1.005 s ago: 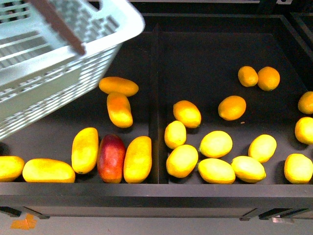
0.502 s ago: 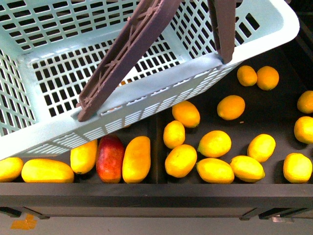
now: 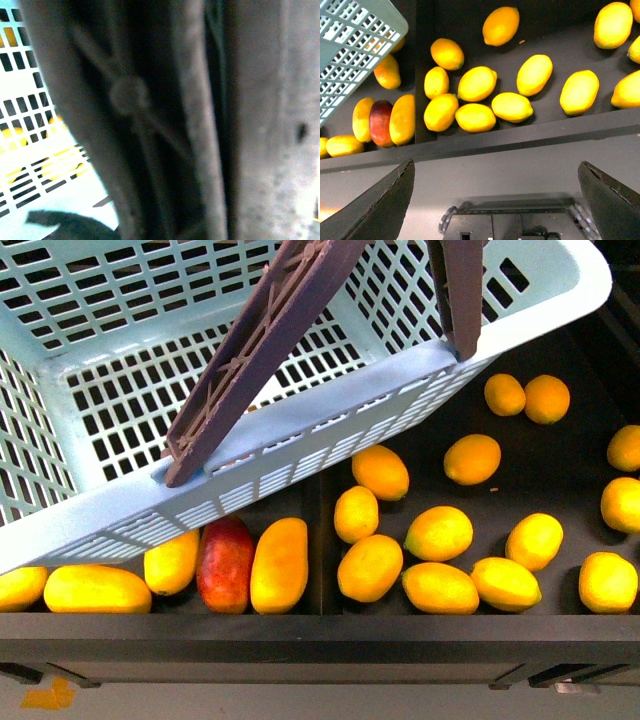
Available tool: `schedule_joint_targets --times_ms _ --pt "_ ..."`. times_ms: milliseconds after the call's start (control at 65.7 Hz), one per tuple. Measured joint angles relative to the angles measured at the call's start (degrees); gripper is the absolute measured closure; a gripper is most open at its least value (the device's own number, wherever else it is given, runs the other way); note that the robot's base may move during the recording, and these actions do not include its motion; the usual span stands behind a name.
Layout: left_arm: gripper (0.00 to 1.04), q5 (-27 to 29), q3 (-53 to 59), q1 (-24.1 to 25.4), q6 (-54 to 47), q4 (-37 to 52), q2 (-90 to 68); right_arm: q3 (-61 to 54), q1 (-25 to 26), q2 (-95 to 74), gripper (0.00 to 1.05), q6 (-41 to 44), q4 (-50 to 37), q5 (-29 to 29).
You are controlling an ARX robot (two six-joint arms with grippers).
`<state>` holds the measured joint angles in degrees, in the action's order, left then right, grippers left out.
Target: Pick lemon and mango into basket
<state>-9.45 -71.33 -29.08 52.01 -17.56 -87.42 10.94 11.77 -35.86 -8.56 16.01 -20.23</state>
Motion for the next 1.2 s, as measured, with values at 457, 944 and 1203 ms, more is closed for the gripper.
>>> schedule_joint_targets --times_ms 457,944,1203 --pt "0.91 0.3 0.0 0.0 -0.2 0.0 0.0 25.6 -13.2 -66.8 0.09 -9.1 -36.6 14.1" --pt "0.91 0.2 0.0 0.0 -0.2 0.0 0.0 59.4 -20.3 -100.0 0.09 -20.9 -24.1 22.0" --pt "0.91 0.3 0.0 0.0 -0.2 0.0 0.0 70.8 -21.1 -107.2 0.09 -23.8 -19.2 23.7"
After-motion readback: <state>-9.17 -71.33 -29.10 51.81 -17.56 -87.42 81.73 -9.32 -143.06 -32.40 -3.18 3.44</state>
